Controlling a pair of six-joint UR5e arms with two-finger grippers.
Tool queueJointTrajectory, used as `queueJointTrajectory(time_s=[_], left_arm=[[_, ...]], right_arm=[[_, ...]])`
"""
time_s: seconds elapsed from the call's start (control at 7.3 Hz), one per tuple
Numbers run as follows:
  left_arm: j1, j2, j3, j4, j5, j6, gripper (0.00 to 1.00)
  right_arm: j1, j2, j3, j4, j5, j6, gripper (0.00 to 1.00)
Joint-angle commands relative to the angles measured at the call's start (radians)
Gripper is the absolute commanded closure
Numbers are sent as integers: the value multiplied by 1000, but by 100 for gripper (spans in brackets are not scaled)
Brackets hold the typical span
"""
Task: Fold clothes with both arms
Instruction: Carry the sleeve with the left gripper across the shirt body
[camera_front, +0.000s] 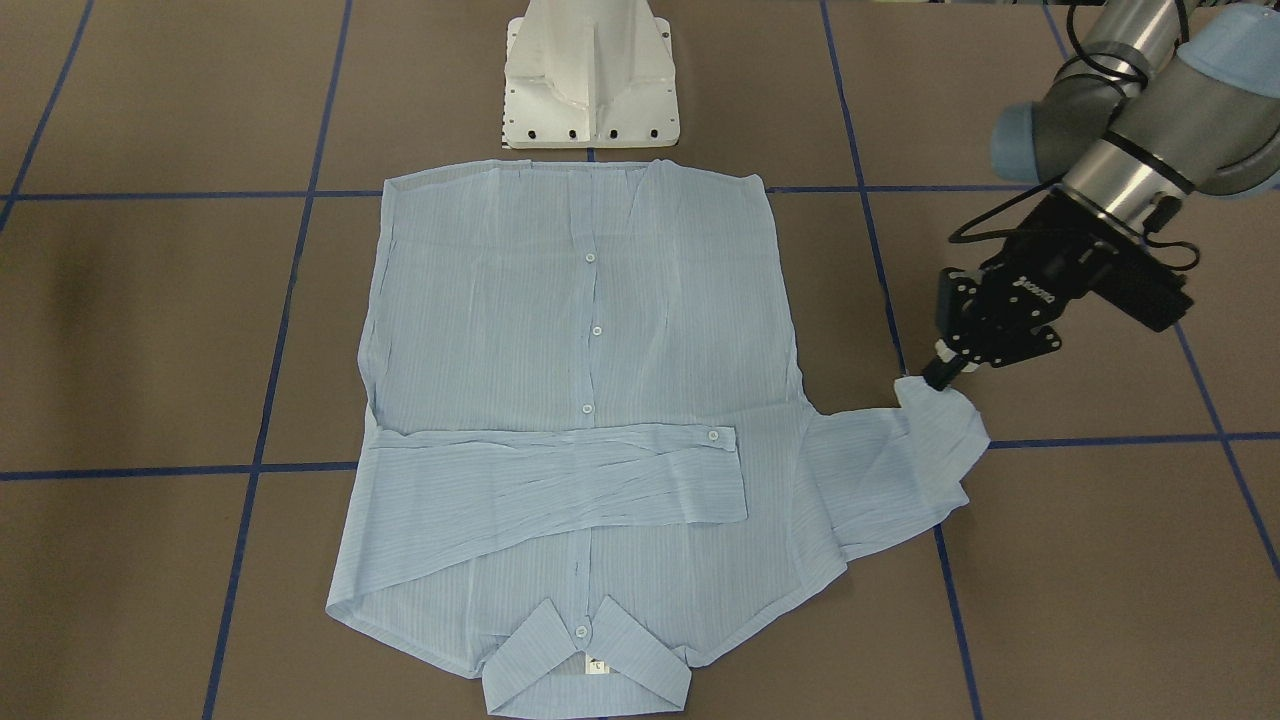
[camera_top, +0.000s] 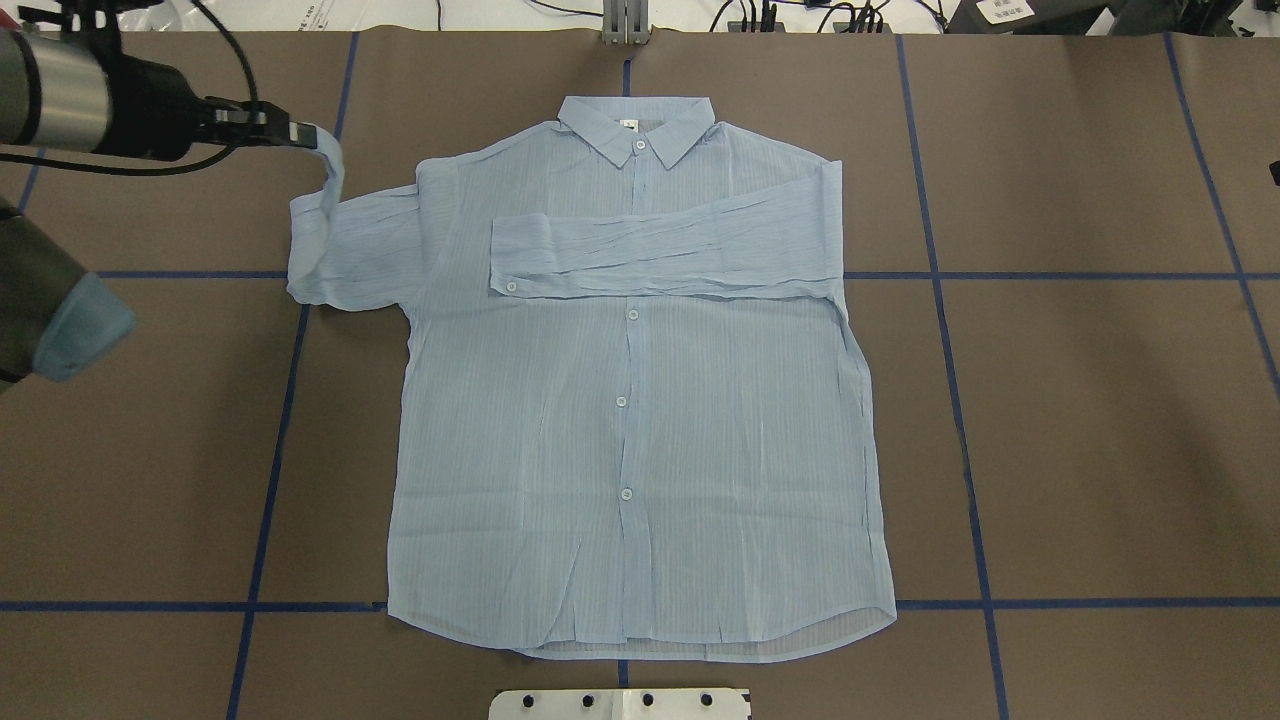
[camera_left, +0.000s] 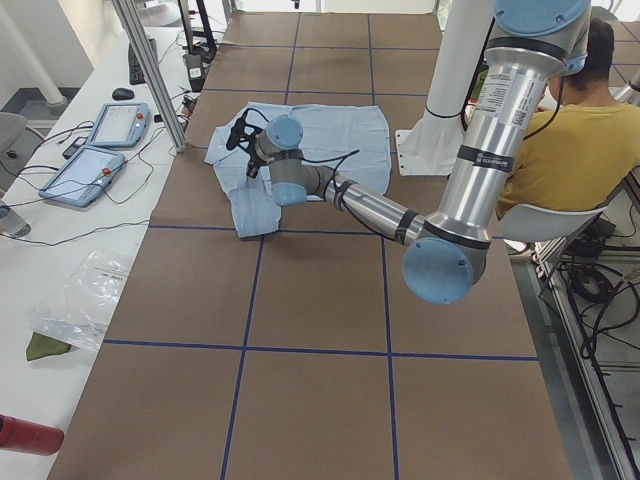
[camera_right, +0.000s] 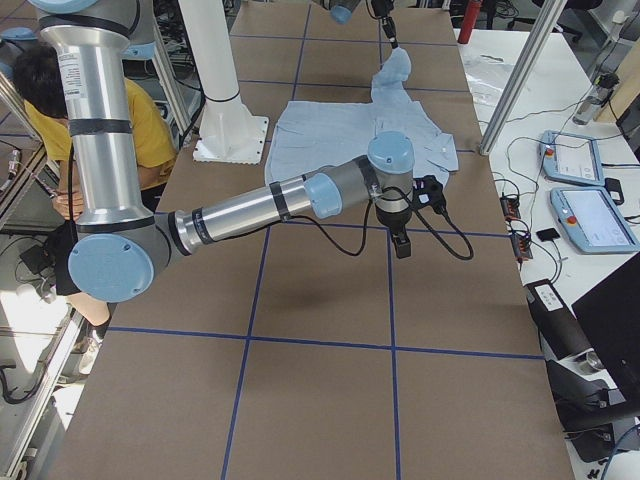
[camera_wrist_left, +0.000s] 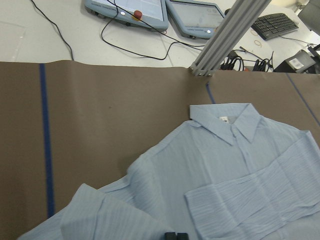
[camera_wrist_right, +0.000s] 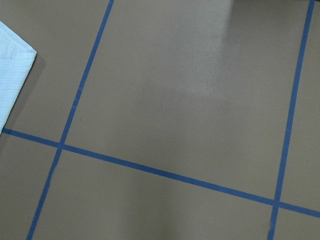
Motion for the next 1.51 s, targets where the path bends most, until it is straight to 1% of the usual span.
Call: queueJointTrajectory(time_s=[0.0,0.14,0.27,0.55,0.68,0.96,1.23,1.37], left_arm=[[142,-193,4,187,113,-126,100],[199,-266,19,233,181,-158,100],[230,-322,56,252,207,-177,100],[338,-449,207,249,372,-208,100],[362,-482,275,246,405,-205,100],[432,-528,352,247,494,-198,100],[487,-612,484,247,577,-197,100],[494,-615,502,247,580,-191,100]], right_arm=[[0,1,-1,0,0,2,0],[0,2,-1,0,0,2,0],[0,2,-2,0,0,3,0],[0,2,-2,0,0,5,0],[0,2,-7,0,0,7,0],[0,2,-8,0,0,7,0],[0,2,-8,-2,0,8,0],[0,3,-8,-2,0,8,0]])
